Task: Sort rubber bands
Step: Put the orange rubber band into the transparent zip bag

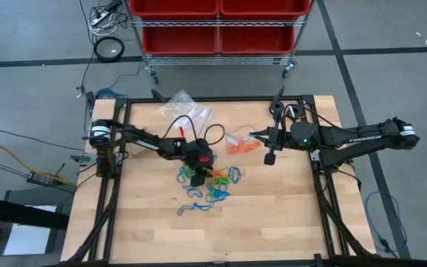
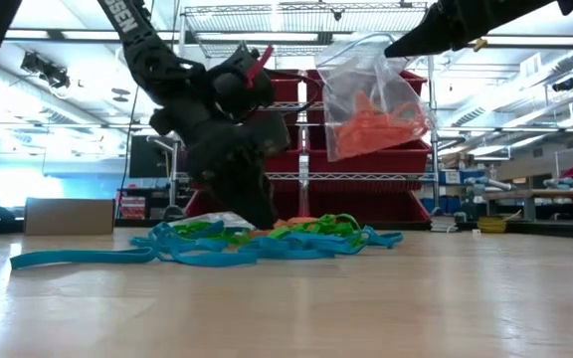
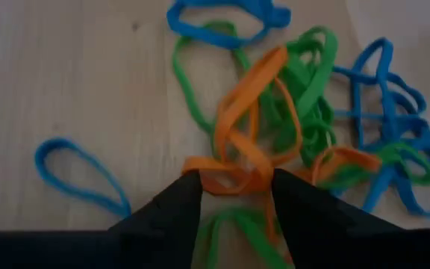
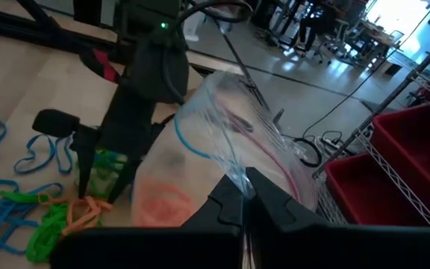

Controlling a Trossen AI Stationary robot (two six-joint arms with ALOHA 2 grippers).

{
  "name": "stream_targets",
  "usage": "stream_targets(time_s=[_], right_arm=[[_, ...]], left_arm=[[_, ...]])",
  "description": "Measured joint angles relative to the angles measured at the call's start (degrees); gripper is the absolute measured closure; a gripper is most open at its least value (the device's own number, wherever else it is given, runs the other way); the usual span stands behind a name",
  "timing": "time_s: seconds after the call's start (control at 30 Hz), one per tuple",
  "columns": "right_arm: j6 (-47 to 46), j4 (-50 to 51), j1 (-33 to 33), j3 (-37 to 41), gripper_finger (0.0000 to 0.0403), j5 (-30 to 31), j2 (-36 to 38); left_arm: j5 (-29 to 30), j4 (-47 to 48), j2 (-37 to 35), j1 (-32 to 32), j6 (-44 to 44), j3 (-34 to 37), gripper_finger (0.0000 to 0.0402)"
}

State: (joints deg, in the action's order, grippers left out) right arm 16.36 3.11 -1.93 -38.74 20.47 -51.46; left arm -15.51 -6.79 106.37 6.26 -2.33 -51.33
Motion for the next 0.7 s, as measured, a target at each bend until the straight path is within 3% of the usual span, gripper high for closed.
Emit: stream_targets(time_s=[0.3,0.37,0.5,0.7], right_arm=[[-0.3,0.5,-0.6,0.0,0.0403,-0.2,0.0],[-0.3,0.5,-0.6,0.0,0.0403,-0.2,0.0],[-0.3,0.5,-0.6,0.0,0.0403,-0.2,0.0],[-1.2,0.5,-0.7,0.0,0.0403,-0.2,0.0]], left_arm=[[-1.7,-3.0,0.1,0.1,-0.3,0.0,0.0252],[-1.7,-2.5,0.1,0.1,-1.3,0.0,0.0283],[-1.7,-2.7,0.1,0.1,-3.3,0.0,0.0383],[-1.7,-2.1,-1.7,0.1,-3.4,0.0,0.0398]])
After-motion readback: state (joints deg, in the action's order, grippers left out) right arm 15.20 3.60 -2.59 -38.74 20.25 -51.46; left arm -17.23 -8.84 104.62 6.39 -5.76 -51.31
